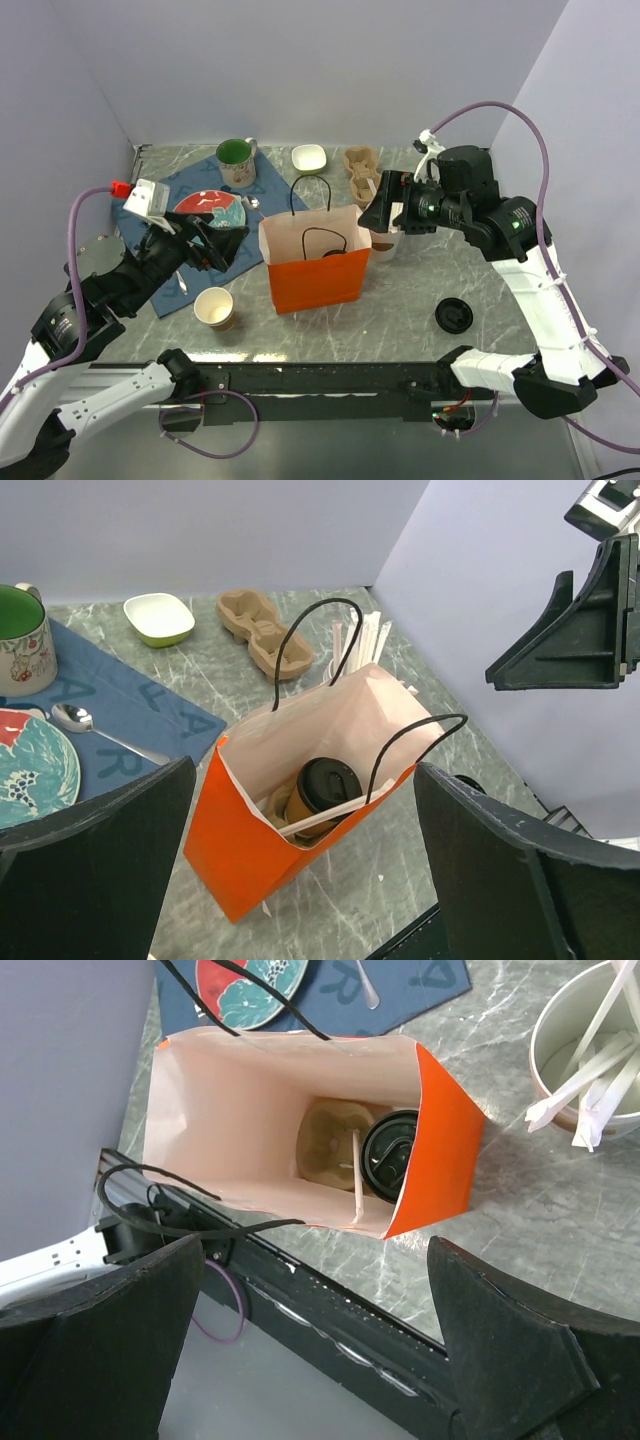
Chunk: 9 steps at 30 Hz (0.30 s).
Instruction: Pack the takeout coffee
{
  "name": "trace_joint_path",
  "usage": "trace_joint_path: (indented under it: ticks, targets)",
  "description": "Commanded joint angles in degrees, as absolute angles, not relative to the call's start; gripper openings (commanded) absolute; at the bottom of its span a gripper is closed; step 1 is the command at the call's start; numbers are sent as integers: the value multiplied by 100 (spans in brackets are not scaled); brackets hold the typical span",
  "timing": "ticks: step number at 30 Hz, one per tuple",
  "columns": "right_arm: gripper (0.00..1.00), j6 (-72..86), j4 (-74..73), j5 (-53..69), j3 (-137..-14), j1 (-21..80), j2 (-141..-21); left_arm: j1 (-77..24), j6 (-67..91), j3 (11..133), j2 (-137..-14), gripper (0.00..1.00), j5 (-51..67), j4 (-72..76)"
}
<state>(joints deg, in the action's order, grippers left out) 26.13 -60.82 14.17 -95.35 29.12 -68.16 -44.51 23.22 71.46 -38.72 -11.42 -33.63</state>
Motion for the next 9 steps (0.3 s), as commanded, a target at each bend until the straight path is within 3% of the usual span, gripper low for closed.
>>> trace_joint_path:
  ticks: [1,9]
  targets:
    - [100,2602,-5906,1415,-9553,2936,-6671,-4465,2391,7163,-3885,97,-1142,-3085]
    - [100,2496,-5845,1486,-9712,2936,-6776,-4474,2320,7102,-3902,97,-1239,-2971]
